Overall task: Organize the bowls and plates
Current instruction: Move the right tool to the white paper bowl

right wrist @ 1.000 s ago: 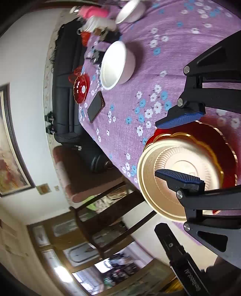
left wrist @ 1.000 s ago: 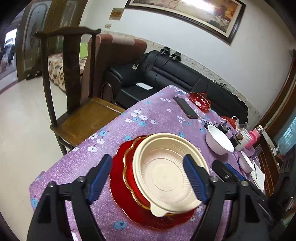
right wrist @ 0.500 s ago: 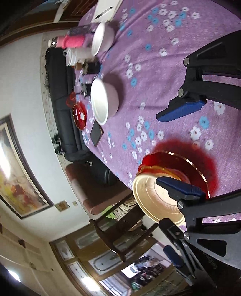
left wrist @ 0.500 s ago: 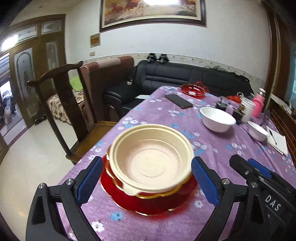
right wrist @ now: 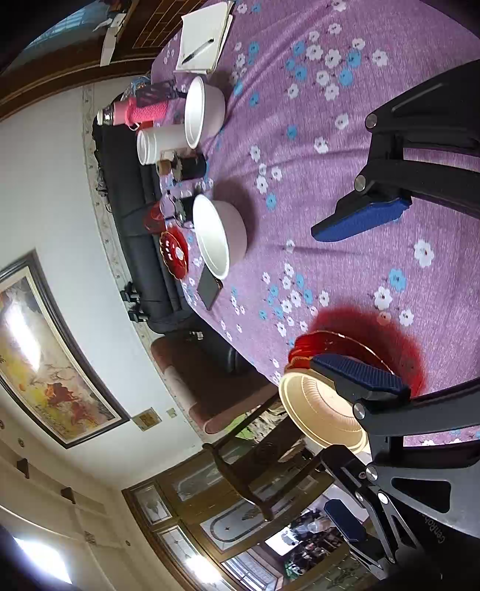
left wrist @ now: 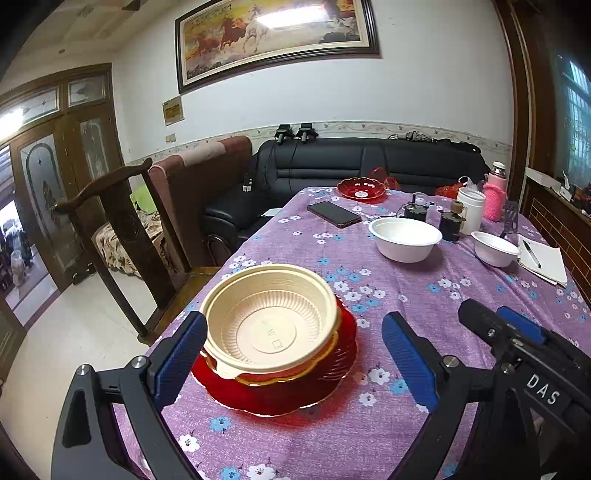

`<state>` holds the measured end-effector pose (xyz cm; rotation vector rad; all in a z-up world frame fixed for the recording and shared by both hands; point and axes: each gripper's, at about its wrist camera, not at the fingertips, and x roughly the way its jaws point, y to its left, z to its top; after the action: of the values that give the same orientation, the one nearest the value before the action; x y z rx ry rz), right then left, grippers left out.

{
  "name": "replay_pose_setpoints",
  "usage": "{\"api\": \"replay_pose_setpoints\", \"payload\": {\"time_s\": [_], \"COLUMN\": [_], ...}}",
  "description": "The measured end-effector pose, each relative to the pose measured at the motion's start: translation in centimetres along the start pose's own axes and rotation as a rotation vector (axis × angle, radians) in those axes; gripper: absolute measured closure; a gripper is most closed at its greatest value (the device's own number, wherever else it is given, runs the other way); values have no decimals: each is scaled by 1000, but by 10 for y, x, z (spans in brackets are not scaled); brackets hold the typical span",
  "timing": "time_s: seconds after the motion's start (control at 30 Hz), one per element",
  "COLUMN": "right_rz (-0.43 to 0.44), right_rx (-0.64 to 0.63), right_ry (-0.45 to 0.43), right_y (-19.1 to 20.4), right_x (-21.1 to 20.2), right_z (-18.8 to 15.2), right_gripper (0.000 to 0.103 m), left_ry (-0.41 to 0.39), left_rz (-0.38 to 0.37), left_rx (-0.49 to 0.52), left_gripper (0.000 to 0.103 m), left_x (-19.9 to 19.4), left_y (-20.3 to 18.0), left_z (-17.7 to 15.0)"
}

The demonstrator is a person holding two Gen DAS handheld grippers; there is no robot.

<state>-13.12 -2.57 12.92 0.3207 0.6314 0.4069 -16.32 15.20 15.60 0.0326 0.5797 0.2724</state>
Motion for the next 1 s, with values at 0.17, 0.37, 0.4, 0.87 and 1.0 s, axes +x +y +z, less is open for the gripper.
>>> {"api": "replay_pose_setpoints", "payload": {"time_s": [0.17, 0.37, 0.4, 0.87, 1.0], "right_rz": [-10, -31, -35, -95, -145], "right_rx": [28, 61, 64, 50, -19], "right_ry": [-20, -36, -38, -88, -167], "right_y": [-16, -37, -40, -64, -59], "right_x": [-12, -21, -23, -44, -70], "right_z": [2, 6, 7, 41, 85], "right_gripper": [33, 32, 32, 31, 31], "left_ry": [0, 1, 2, 4, -6], "left_rz": [-4, -13, -14, -79, -163], "left_rx": [32, 70, 76, 111, 71], "left_gripper": [8, 8, 8, 8, 8], "left_x": [-4, -4, -4, -1, -4], "left_y": [-16, -35, -38, -41, -25], "left_z": [-1, -1, -2, 20, 57]}}
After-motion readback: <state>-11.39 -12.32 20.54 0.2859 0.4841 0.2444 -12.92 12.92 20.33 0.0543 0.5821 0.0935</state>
